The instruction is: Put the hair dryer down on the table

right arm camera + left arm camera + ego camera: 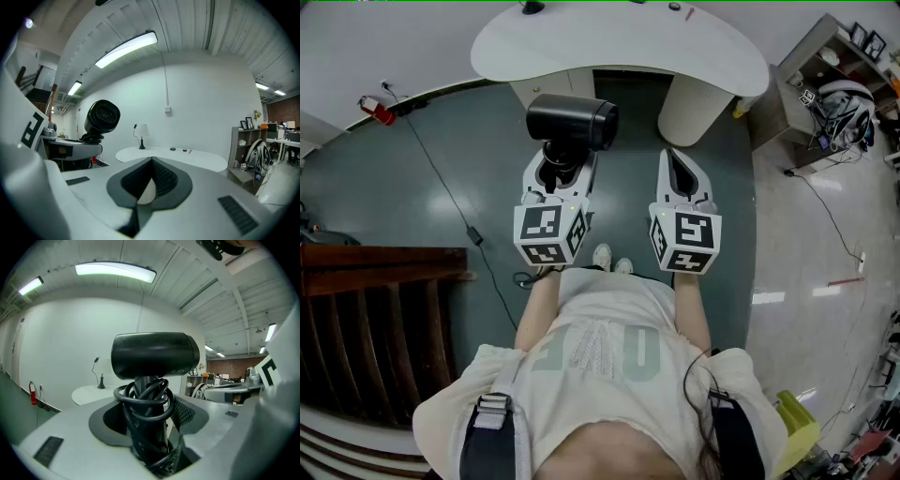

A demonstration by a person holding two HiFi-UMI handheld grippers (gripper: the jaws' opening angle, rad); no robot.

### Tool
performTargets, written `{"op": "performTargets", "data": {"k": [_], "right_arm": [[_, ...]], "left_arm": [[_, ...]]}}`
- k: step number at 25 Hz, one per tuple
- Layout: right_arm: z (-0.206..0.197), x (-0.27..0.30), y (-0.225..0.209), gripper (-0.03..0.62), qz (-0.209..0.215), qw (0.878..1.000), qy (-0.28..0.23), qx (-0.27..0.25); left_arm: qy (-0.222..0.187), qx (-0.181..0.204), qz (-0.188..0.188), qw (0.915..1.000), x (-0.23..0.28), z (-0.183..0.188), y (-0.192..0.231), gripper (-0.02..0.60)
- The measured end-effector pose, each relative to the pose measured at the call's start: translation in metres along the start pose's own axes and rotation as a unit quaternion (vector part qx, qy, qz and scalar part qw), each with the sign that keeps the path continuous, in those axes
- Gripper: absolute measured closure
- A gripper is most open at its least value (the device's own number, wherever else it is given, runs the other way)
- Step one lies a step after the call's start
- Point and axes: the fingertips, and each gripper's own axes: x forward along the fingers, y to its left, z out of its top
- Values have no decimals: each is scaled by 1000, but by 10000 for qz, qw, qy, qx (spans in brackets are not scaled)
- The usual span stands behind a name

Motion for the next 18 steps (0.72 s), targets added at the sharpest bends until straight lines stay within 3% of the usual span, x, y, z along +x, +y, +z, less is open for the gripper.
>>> {"op": "performTargets", "data": {"k": [13,18], "right_arm": [[-7,1,-4,595,-110,9999,78,-34],[7,3,3,596,16,9993,-312,210]], "left_arm": [[-137,19,-102,9999,1,7,-2,328],[-227,-67,-190,9995,4,14,6,328]]}}
